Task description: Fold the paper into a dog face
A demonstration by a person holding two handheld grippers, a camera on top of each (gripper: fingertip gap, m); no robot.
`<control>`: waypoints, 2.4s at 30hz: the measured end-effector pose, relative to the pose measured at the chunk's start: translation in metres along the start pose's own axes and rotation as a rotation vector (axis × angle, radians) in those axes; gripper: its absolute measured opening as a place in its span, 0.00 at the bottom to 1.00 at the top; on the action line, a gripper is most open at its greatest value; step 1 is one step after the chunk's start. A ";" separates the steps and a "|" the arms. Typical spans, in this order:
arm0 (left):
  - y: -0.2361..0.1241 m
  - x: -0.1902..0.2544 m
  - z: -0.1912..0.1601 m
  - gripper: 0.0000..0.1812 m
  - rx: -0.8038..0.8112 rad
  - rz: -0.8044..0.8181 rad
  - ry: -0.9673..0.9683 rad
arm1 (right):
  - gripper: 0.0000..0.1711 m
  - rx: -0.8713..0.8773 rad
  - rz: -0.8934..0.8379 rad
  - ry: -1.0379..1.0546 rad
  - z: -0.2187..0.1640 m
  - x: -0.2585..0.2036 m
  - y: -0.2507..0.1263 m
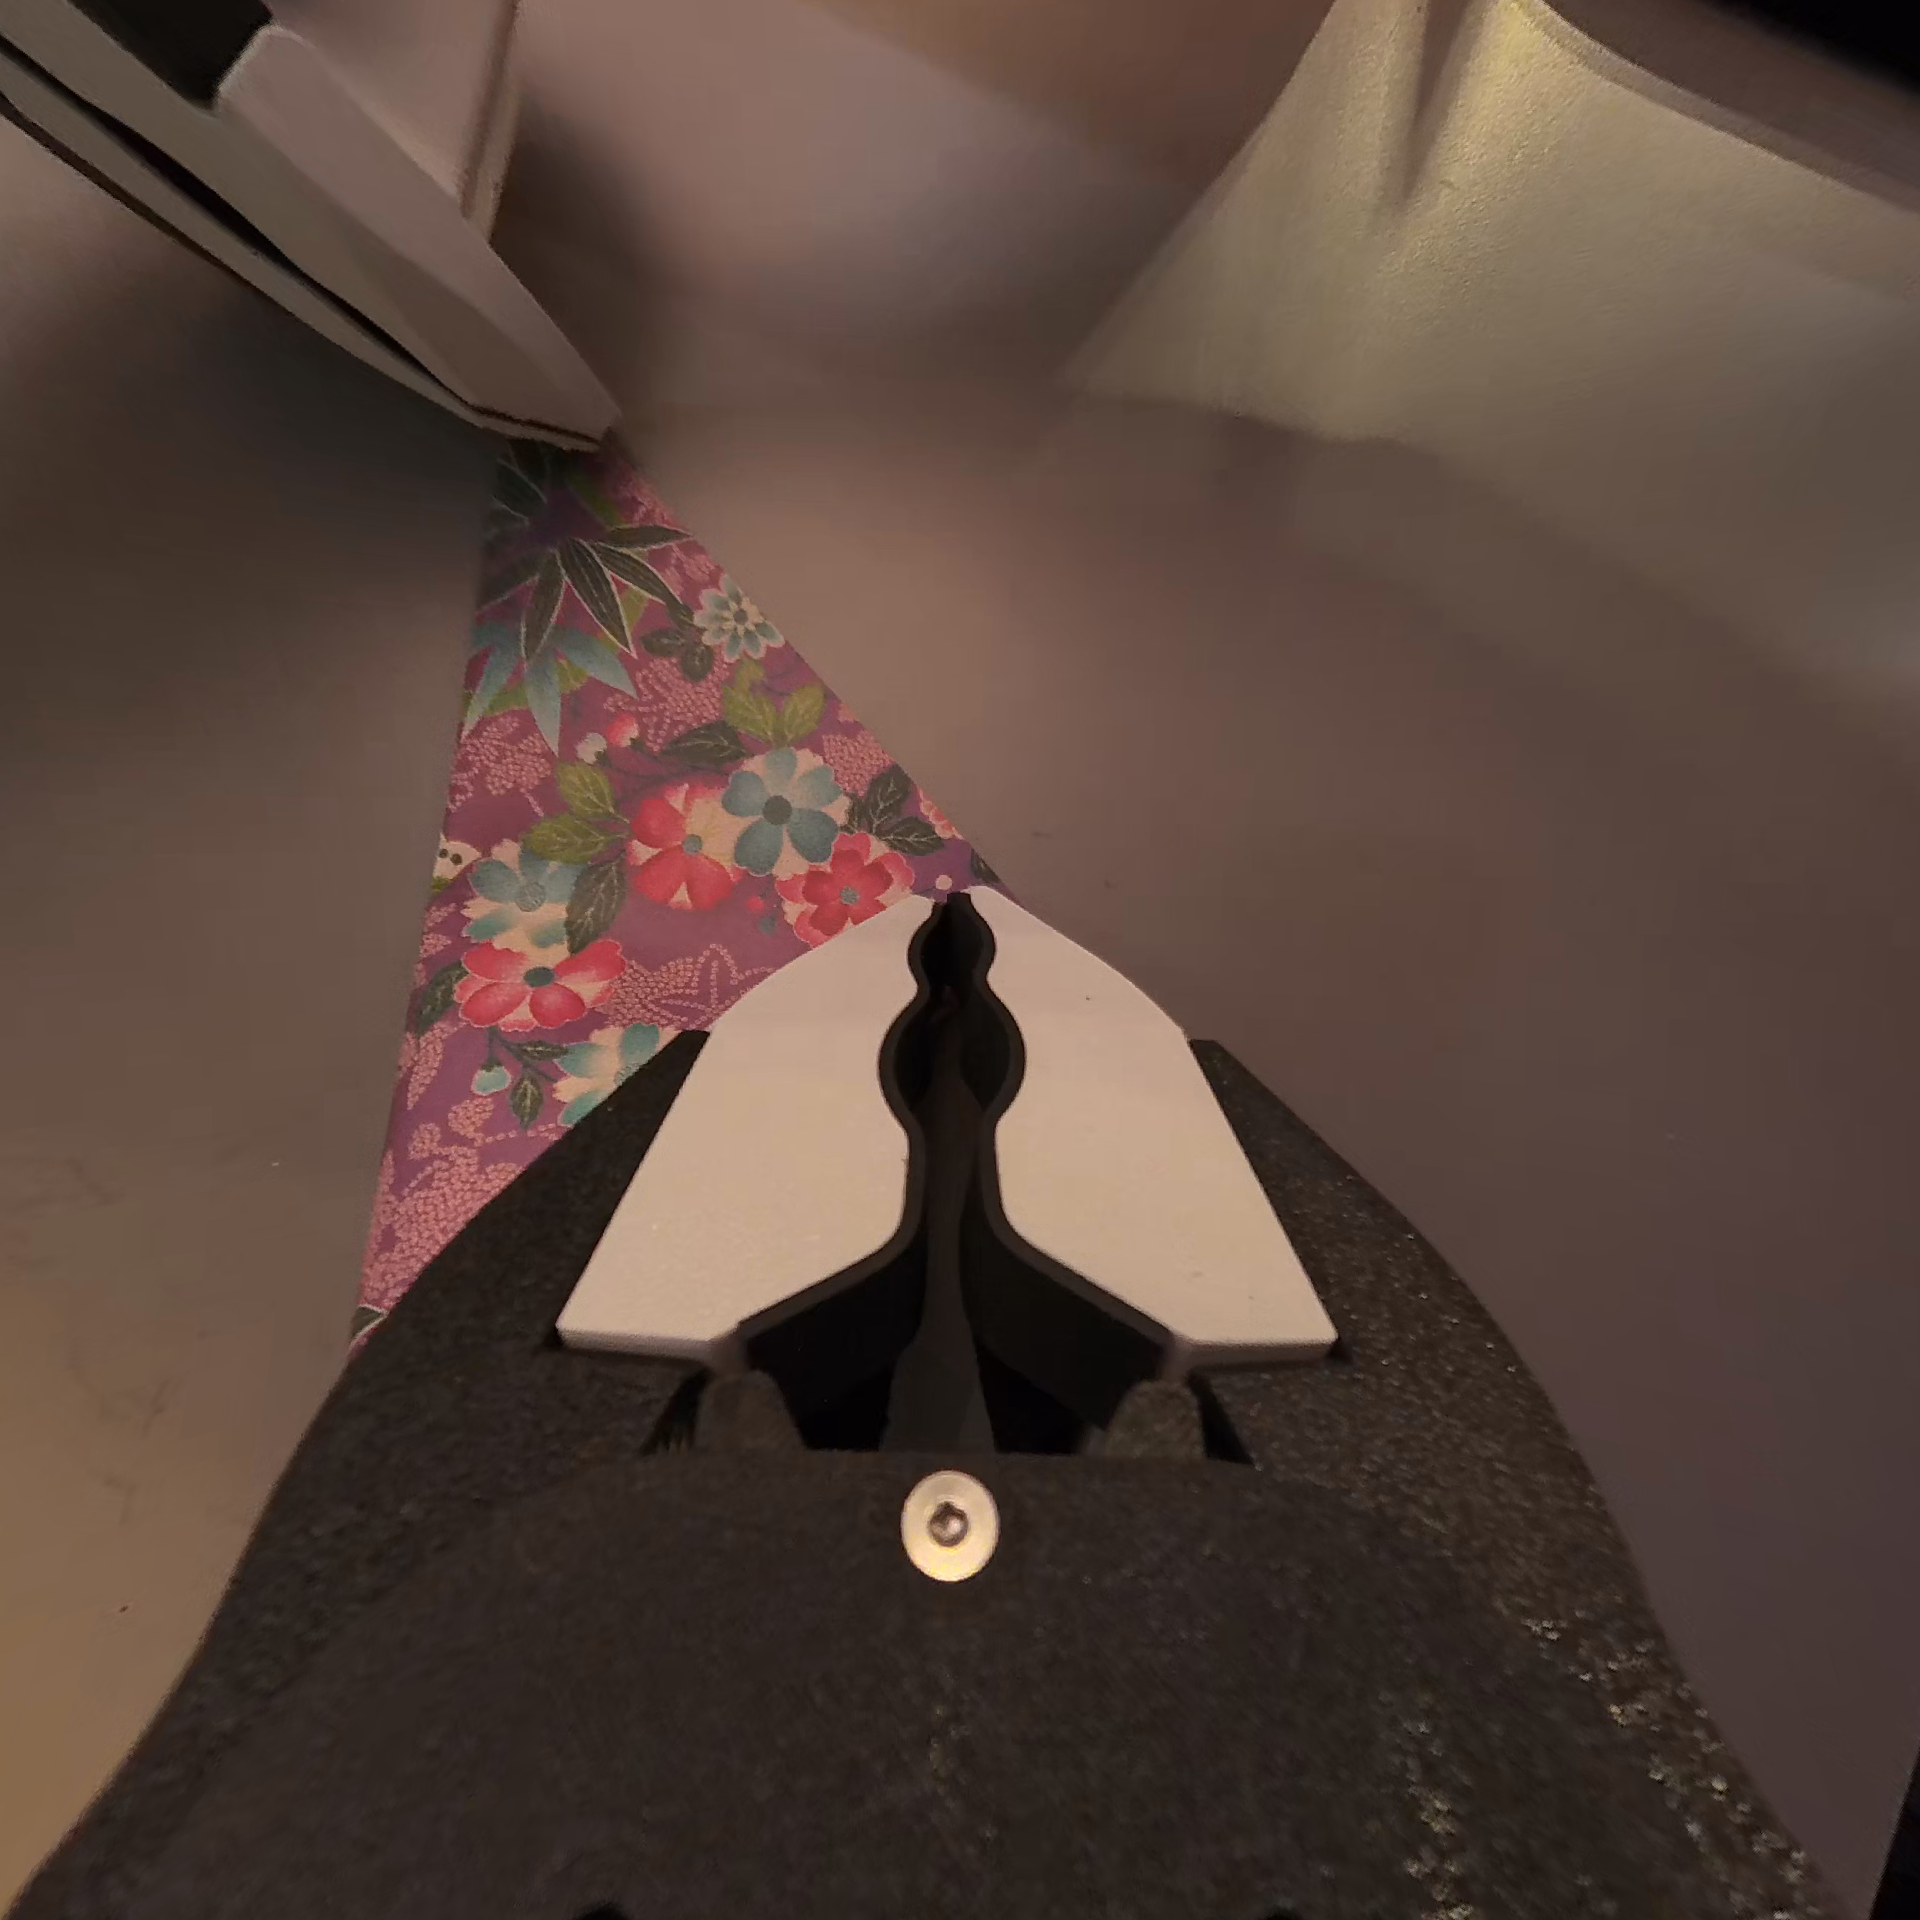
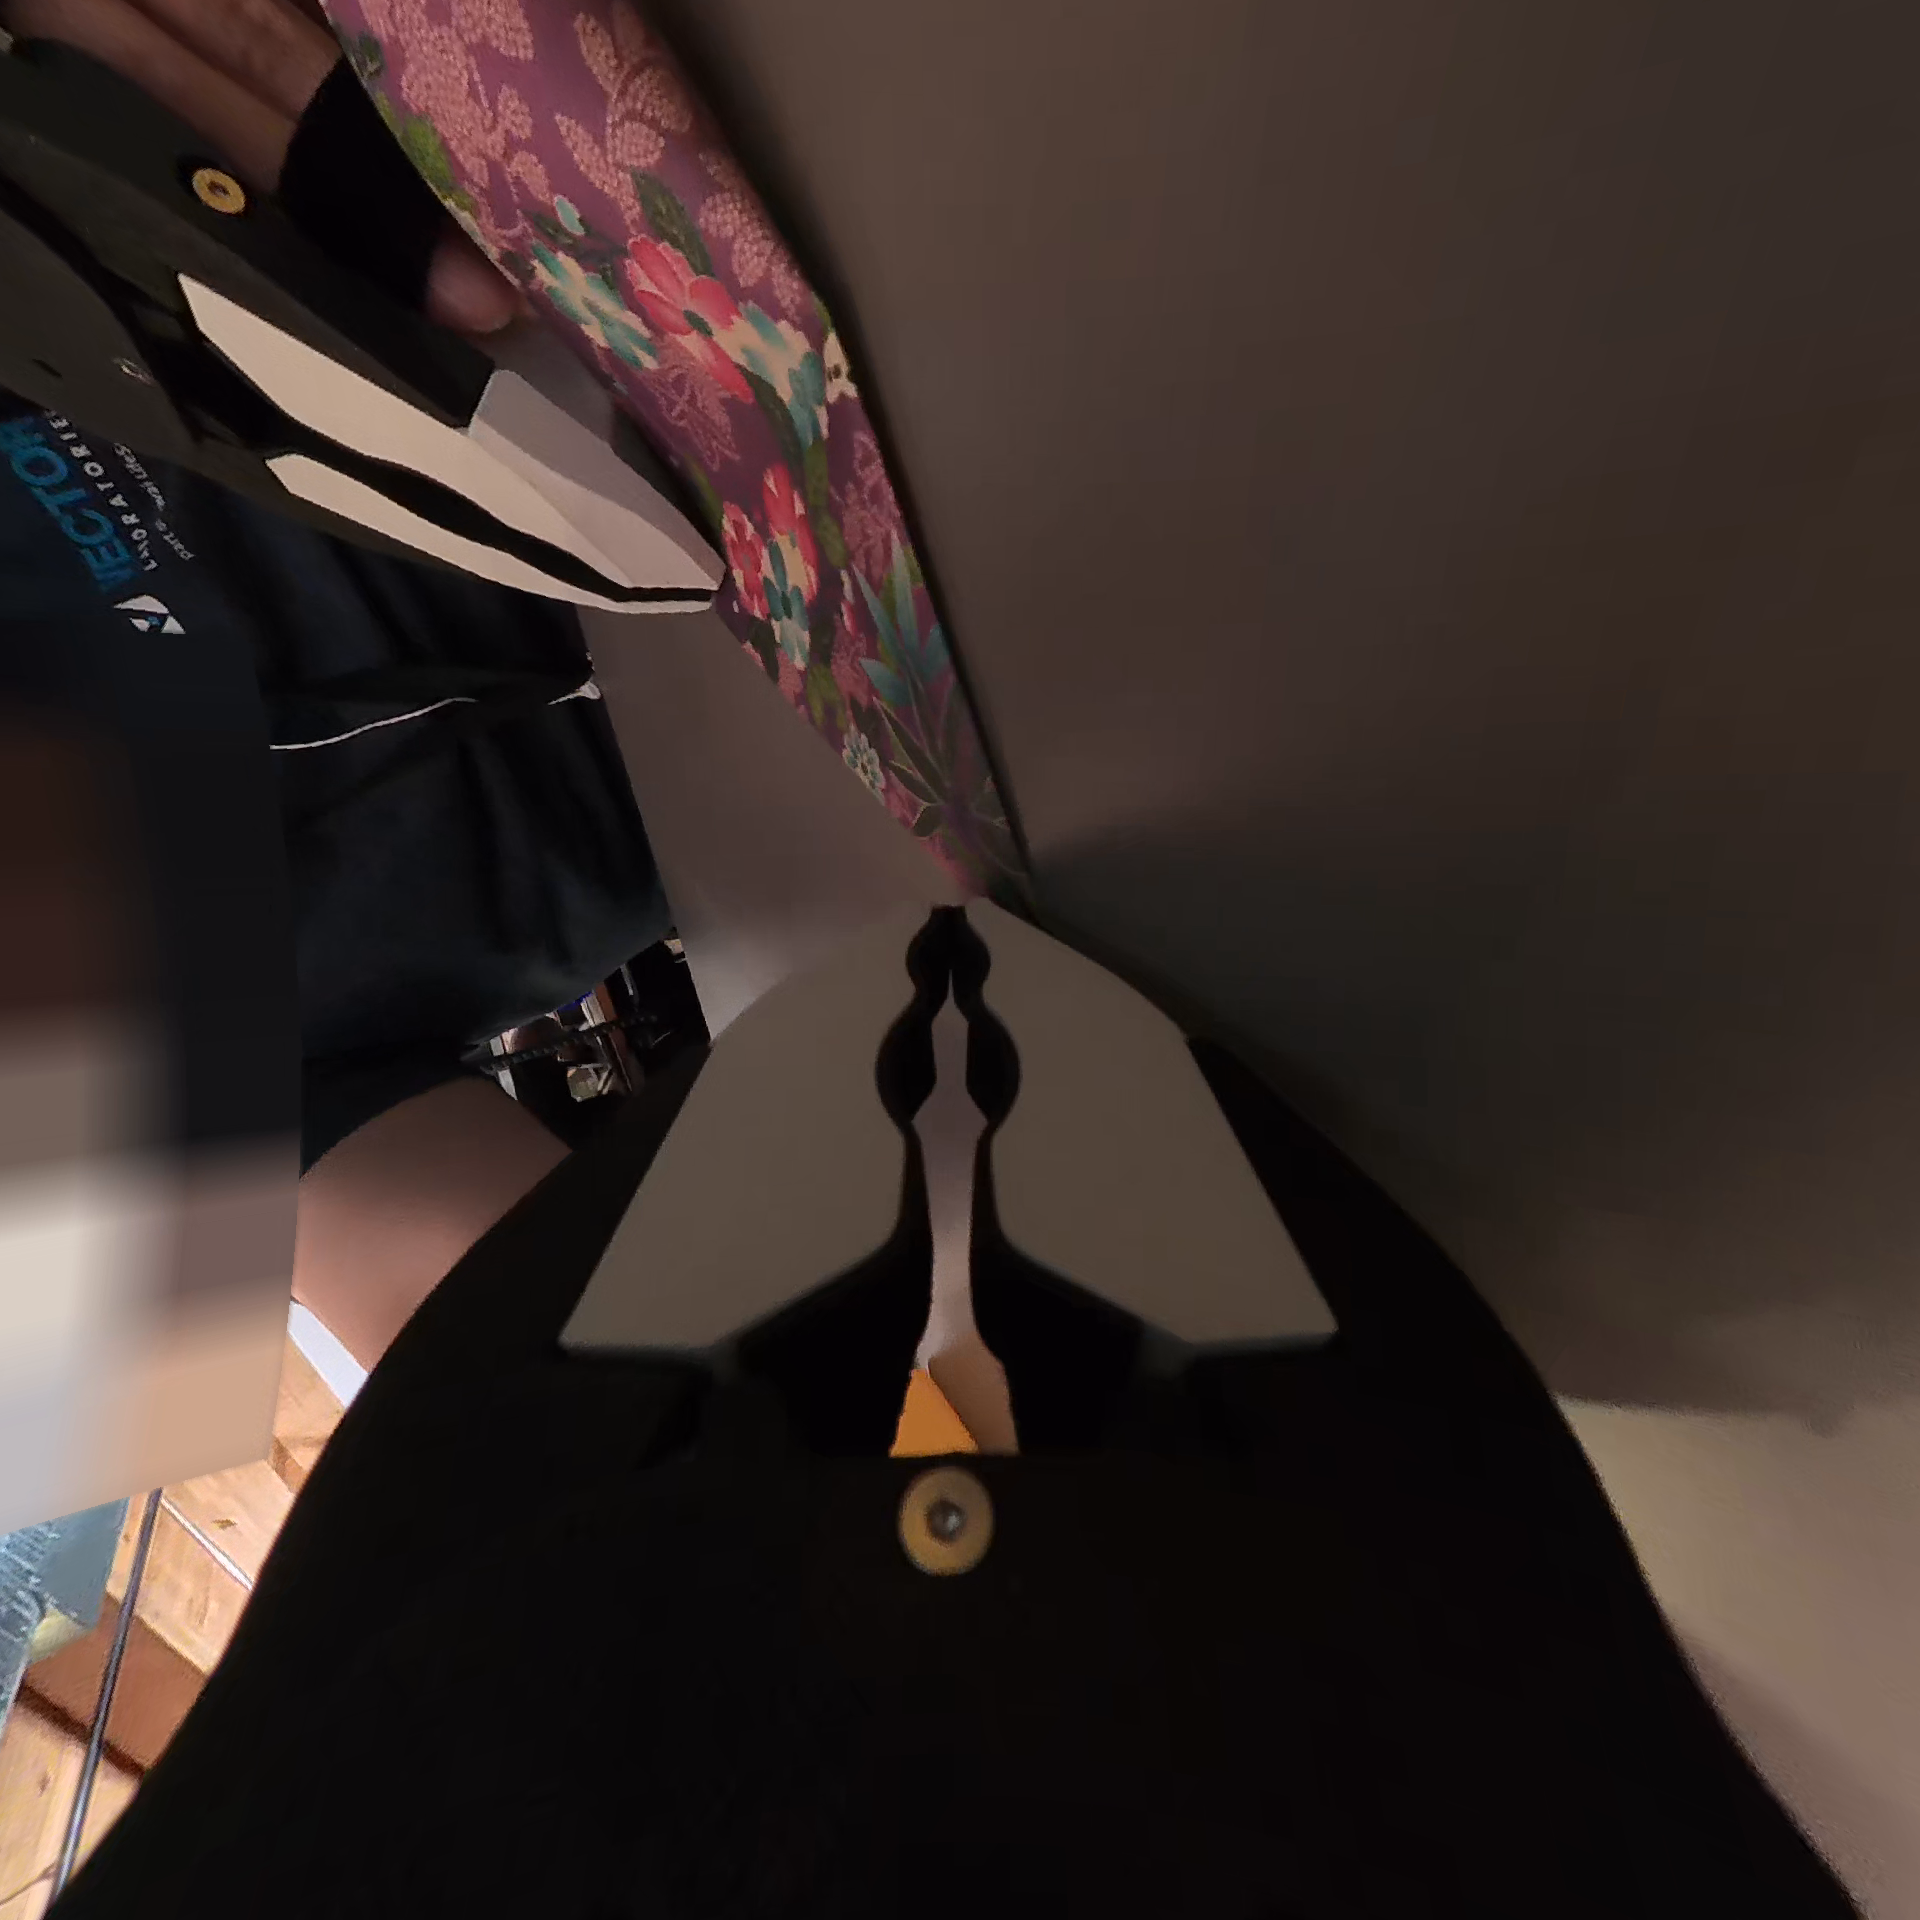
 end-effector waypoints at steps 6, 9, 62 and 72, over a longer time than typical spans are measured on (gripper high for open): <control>0.000 0.000 0.000 0.00 0.003 0.000 -0.006 | 0.01 0.044 0.033 0.011 -0.001 0.004 -0.008; 0.000 0.000 0.000 0.00 0.005 -0.004 -0.013 | 0.01 0.039 -0.002 -0.018 -0.004 0.005 -0.010; -0.002 -0.002 -0.003 0.00 0.029 -0.019 -0.027 | 0.01 0.524 -0.536 -0.399 0.024 -0.064 0.071; -0.001 -0.001 -0.003 0.00 0.028 -0.019 -0.041 | 0.02 0.472 -0.722 -0.450 0.021 -0.044 0.084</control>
Point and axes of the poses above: each gripper's, where its closed fingertips meet, y out along the fingers, z out of its top, x = y × z across the jaws, the point moved 4 cm from there along -y, back along the fingers, and after that the axes turned 12 degrees about z, right-handed, at the moved point
